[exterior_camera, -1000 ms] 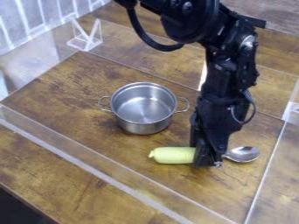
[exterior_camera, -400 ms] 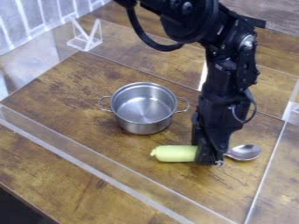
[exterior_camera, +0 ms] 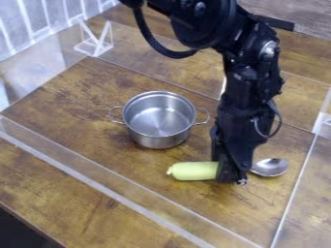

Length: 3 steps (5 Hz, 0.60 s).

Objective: Move the green spoon to the left

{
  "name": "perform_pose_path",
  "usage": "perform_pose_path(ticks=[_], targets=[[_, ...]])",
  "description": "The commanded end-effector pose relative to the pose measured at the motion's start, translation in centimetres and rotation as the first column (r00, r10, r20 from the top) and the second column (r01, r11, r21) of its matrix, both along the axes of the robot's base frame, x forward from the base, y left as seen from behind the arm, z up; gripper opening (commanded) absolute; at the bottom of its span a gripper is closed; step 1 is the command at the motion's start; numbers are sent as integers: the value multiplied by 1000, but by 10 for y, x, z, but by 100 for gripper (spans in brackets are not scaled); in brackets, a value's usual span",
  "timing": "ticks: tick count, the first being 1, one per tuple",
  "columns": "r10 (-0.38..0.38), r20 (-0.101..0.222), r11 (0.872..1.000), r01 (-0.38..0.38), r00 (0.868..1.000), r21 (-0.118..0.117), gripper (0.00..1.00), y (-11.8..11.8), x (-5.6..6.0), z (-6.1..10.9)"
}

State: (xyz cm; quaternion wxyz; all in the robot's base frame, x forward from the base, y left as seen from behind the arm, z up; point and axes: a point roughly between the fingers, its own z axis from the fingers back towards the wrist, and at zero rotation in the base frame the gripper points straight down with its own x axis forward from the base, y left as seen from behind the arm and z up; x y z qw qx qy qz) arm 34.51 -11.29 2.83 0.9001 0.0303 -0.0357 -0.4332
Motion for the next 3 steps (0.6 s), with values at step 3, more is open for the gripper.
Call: perform_pose_path(ticks=[3], targets=[[121, 47, 992, -120, 991, -41, 0, 7, 21, 11]])
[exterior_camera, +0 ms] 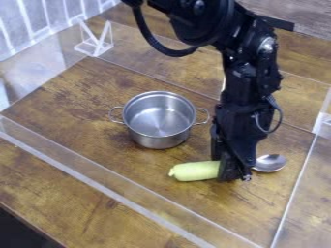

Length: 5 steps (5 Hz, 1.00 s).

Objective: Move the green spoon to the left

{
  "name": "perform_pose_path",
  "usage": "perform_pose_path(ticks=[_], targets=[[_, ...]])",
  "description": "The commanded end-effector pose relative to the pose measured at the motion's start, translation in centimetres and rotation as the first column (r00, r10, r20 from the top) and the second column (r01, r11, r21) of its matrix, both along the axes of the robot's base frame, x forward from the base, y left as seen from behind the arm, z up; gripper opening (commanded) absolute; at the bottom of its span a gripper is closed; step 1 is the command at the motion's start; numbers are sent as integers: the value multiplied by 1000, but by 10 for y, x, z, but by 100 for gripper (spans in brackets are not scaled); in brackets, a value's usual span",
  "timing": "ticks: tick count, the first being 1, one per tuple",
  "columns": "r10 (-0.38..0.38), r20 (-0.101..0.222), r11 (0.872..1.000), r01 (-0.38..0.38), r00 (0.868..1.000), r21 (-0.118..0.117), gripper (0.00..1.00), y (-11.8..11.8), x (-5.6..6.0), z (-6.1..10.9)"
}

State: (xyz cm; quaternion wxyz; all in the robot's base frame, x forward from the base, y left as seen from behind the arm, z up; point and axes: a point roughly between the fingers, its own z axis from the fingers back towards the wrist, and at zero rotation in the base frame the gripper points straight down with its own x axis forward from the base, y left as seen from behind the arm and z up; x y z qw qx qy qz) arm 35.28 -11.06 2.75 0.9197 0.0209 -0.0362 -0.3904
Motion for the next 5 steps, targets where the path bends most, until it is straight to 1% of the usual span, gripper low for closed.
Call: perform_pose_path(ticks=[1, 2, 3, 4, 5], targets=[[44, 54, 999, -43, 998, -22, 0, -1, 19, 12], [106, 77, 994, -105, 991, -13, 100, 5, 18, 26], [178, 90, 984, -178, 980, -11, 0, 7, 11, 35], [245, 97, 969, -245, 965, -12, 0, 8, 5, 38], [240, 124, 971, -241, 963, -4, 0, 18, -7, 55]])
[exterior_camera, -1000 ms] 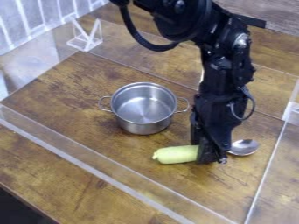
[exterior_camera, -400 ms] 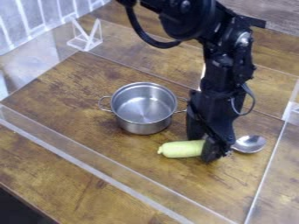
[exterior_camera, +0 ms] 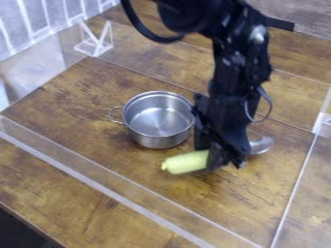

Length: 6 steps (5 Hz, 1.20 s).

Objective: Move the green spoon to the left

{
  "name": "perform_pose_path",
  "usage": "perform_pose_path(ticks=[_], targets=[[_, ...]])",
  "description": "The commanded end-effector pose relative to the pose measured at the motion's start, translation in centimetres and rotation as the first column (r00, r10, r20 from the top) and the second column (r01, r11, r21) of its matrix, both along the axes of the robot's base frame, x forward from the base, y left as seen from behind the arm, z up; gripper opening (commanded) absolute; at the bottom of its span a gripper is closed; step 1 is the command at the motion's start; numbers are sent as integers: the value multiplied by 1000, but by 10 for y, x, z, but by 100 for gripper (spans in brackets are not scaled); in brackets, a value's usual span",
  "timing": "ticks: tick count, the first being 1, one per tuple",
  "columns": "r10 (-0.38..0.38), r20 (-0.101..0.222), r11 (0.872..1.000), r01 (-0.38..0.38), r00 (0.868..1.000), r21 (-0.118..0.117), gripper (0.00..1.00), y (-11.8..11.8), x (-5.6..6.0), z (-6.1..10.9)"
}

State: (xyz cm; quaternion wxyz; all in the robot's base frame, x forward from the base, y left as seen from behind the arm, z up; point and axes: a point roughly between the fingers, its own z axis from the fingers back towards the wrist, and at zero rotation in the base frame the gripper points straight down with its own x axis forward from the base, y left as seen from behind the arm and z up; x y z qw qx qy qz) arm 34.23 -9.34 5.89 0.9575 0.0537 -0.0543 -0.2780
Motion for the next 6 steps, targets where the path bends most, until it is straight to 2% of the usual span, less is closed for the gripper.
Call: perform_pose_path(ticks=[1, 2, 3, 4, 5, 6], targets=[[58, 122, 998, -60, 991, 14, 0, 28, -6, 54], [183, 151, 981, -191, 971, 41, 0, 77, -13, 81], [292, 163, 952, -303, 943, 51, 0, 127, -24, 94], [379, 160, 919, -391, 912, 50, 0, 177, -43, 96], [399, 163, 912, -409, 902, 27, 0, 206, -57, 93], [406, 159, 910, -413, 900, 14, 0, 228, -61, 84]])
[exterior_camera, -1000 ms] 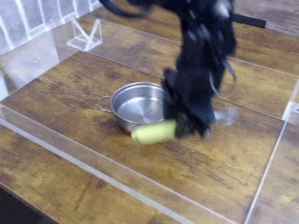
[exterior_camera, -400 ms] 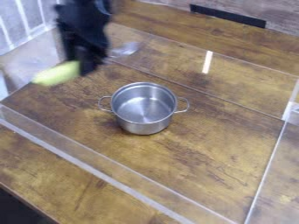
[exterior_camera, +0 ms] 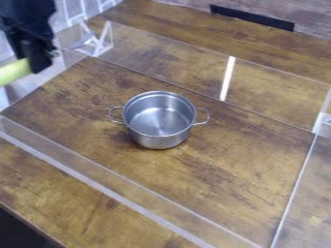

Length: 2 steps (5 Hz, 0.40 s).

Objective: Move the green spoon to the left

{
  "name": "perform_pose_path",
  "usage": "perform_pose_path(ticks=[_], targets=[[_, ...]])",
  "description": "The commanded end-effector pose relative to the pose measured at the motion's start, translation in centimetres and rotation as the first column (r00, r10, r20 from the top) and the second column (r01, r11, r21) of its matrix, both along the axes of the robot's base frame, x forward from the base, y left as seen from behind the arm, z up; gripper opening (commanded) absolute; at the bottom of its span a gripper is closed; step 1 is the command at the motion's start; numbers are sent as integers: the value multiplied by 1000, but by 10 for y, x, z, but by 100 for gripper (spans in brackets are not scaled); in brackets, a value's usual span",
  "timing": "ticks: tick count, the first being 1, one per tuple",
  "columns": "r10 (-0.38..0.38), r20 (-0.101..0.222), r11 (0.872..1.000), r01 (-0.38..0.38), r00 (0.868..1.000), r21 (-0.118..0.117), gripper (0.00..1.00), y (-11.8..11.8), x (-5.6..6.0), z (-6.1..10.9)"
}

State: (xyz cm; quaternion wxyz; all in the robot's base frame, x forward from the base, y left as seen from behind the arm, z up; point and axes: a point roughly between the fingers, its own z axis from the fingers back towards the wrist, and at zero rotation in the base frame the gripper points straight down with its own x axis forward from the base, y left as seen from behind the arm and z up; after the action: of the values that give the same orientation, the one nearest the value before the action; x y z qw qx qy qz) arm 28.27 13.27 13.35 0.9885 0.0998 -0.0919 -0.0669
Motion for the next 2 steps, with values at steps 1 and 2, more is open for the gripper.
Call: perform_pose_path(ticks=[1, 2], targets=[[-63, 39, 998, 64, 997, -24, 0, 19, -1, -12], [-136, 47, 988, 139, 990, -60, 0, 28, 0, -33]])
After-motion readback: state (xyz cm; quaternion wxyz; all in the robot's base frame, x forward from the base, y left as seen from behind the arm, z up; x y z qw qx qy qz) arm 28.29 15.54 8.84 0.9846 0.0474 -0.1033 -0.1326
